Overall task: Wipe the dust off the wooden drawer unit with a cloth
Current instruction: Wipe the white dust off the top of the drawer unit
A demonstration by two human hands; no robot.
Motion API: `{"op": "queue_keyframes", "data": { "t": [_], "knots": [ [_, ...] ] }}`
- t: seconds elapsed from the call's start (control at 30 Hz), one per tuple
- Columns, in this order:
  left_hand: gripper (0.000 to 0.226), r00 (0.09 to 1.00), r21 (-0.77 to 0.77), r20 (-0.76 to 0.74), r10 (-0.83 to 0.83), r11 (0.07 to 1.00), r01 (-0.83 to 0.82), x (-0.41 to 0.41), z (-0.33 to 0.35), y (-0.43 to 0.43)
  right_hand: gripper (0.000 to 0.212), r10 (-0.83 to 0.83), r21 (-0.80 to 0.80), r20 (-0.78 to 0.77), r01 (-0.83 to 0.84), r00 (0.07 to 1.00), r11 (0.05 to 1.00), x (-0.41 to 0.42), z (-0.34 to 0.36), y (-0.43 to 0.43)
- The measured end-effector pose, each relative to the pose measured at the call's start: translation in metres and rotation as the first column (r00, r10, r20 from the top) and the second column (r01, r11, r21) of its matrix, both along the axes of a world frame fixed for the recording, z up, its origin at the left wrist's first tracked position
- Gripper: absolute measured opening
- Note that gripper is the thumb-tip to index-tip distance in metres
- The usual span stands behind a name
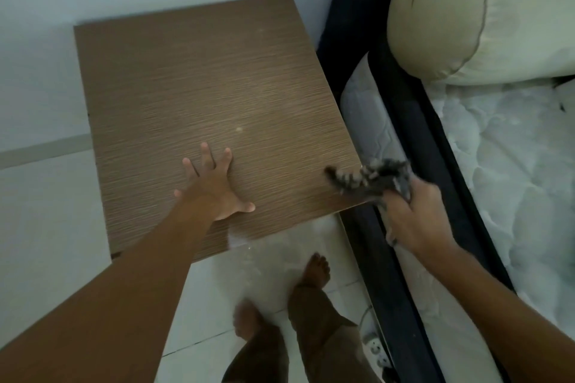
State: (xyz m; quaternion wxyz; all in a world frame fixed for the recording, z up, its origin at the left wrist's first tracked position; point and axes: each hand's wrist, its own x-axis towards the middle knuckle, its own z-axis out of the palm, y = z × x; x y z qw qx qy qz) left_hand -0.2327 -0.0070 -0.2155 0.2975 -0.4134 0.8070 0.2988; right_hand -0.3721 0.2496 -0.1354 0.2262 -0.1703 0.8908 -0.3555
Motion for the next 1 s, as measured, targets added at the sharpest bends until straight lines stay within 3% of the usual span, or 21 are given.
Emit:
{"op": "queue_keyframes", "data": {
  "t": [0.07, 0.13, 0.27, 0.37, 0.43, 0.53, 0.7, 0.83, 0.93, 1.0],
  "knots": [
    [0.123, 1.0, -0.004, -0.01, -0.01, 1.0, 0.01, 0.003, -0.001, 0.003, 0.018, -0.043, 0.039, -0.107, 0.048, 0.993, 0.998, -0.019, -0.01, -0.009],
    [0.121, 1.0, -0.015, -0.025, -0.019, 1.0, 0.018, 0.006, -0.002, 0.006, 0.016, -0.051, 0.122, -0.114, 0.065, 0.992, 0.99, -0.029, -0.031, -0.017],
    [0.11, 0.995, -0.074, -0.088, -0.044, 0.997, 0.037, 0.022, -0.005, 0.011, 0.055, -0.031, 0.236, 0.032, 0.023, 0.999, 0.972, -0.007, -0.081, -0.027],
    [0.091, 0.972, -0.18, -0.229, -0.044, 0.984, 0.002, 0.043, -0.007, 0.016, 0.069, 0.026, 0.191, -0.121, -0.002, 0.992, 0.982, 0.03, -0.098, -0.036],
    [0.071, 0.934, -0.236, -0.357, -0.007, 0.968, -0.083, 0.061, -0.008, 0.016, 0.073, 0.126, 0.196, -0.209, -0.084, 0.97, 0.977, 0.055, -0.102, -0.044],
    [0.047, 0.845, -0.202, -0.513, 0.148, 0.937, -0.287, 0.088, -0.006, 0.012, 0.076, 0.254, 0.233, -0.223, -0.202, 0.941, 0.951, 0.095, -0.106, -0.066],
    [0.043, 0.75, -0.174, -0.497, 0.436, 0.797, -0.579, 0.137, -0.004, 0.0, 0.077, 0.436, 0.282, -0.204, -0.373, 0.877, 0.884, 0.17, -0.112, -0.102],
    [0.043, 0.567, -0.032, -0.458, 0.685, 0.625, -0.78, 0.17, 0.001, -0.007, 0.073, 0.571, 0.294, -0.193, -0.508, 0.798, 0.809, 0.222, -0.11, -0.125],
    [0.034, 0.236, 0.295, -0.382, 0.894, 0.359, -0.885, 0.184, 0.006, -0.013, 0.069, 0.663, 0.255, -0.161, -0.618, 0.731, 0.743, 0.253, -0.107, -0.138],
    [0.037, 0.098, 0.455, -0.303, 0.948, 0.234, -0.859, 0.189, 0.012, -0.016, 0.063, 0.709, 0.186, -0.143, -0.685, 0.69, 0.704, 0.269, -0.105, -0.144]
  ]
}}
